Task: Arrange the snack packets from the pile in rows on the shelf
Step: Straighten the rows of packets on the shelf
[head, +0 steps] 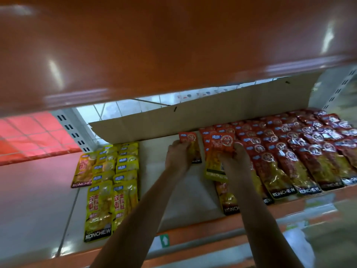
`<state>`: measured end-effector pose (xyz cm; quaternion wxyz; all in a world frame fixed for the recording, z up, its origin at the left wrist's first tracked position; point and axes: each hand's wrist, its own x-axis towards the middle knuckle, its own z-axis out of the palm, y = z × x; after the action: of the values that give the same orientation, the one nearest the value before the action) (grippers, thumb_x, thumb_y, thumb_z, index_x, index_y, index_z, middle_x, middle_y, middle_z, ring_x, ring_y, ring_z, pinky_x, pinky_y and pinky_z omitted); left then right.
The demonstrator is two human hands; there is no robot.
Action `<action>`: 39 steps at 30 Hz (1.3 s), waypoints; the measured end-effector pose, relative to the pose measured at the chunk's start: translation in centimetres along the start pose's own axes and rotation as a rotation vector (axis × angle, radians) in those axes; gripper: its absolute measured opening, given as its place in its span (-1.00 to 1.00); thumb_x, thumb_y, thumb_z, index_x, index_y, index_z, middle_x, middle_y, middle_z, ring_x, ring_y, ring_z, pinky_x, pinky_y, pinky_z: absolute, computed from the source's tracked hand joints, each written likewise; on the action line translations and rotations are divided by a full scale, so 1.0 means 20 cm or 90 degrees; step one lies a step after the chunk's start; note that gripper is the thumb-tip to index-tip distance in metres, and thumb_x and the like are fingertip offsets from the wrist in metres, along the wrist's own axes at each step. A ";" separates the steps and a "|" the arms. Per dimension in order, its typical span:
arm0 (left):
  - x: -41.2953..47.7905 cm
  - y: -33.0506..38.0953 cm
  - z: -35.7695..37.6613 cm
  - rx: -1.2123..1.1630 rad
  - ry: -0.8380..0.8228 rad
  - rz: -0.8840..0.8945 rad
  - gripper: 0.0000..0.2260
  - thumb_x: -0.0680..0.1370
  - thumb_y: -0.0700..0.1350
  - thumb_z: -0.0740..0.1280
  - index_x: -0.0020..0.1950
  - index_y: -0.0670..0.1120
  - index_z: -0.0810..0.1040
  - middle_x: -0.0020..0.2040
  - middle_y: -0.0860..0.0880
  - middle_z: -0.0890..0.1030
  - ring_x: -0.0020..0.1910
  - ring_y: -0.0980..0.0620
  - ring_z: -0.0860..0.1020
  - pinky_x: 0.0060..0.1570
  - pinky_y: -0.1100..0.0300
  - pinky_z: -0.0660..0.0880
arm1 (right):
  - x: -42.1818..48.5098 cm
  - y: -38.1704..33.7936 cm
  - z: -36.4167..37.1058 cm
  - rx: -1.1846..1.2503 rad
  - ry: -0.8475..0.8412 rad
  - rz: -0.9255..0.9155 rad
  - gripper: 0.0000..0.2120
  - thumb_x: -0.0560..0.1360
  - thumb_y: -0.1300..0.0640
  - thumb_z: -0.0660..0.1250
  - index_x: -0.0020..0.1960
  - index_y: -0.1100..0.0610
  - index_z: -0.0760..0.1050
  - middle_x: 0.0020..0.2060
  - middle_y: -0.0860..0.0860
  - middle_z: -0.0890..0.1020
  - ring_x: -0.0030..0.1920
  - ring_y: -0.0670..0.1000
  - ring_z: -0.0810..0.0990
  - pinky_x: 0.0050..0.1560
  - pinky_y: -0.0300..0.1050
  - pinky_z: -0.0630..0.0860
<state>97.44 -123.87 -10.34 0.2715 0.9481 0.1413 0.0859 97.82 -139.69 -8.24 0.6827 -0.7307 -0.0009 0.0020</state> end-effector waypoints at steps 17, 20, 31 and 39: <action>0.12 0.06 0.05 0.044 0.108 0.004 -0.73 0.61 -0.09 0.22 0.30 -0.03 0.51 0.30 -0.13 0.49 0.22 -0.18 0.45 0.17 0.03 0.43 | 0.16 0.02 0.04 -0.104 -0.023 0.013 -0.72 0.50 0.18 0.31 0.20 0.09 0.51 -0.04 0.04 0.64 -0.16 -0.03 0.62 -0.22 -0.15 0.52; 0.04 0.11 0.05 -0.233 0.140 -0.010 -0.74 0.63 0.04 0.19 0.21 -0.03 0.54 0.07 -0.01 0.61 0.06 0.01 0.58 0.00 0.18 0.50 | 0.16 0.01 0.07 -0.130 -0.015 -0.023 -0.78 0.51 0.20 0.25 0.13 0.09 0.55 -0.12 0.04 0.63 -0.16 -0.02 0.57 -0.22 -0.17 0.46; 0.00 -0.08 0.03 -0.434 0.192 -0.205 -0.57 0.50 -0.09 0.42 0.34 0.10 0.42 0.06 -0.07 0.64 -0.07 0.04 0.62 -0.03 0.04 0.60 | -0.12 0.03 0.21 -0.237 -0.099 -0.213 -0.56 0.54 0.34 0.19 0.40 0.14 0.37 0.25 0.04 0.54 0.25 -0.02 0.51 0.27 -0.12 0.44; 0.03 -0.04 0.06 -0.357 0.098 -0.157 -0.52 0.45 -0.04 0.46 0.34 0.11 0.44 0.02 0.14 0.56 -0.15 0.32 0.49 -0.24 0.50 0.36 | -0.22 0.12 0.16 -0.270 -0.185 -0.202 -0.63 0.58 0.30 0.19 0.37 0.17 0.41 0.21 0.04 0.57 0.20 -0.06 0.52 0.16 -0.47 0.30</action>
<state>98.02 -123.62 -11.75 0.5190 0.8029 0.2461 0.1593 93.39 -136.60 -10.91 0.4996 -0.8397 -0.2128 -0.0004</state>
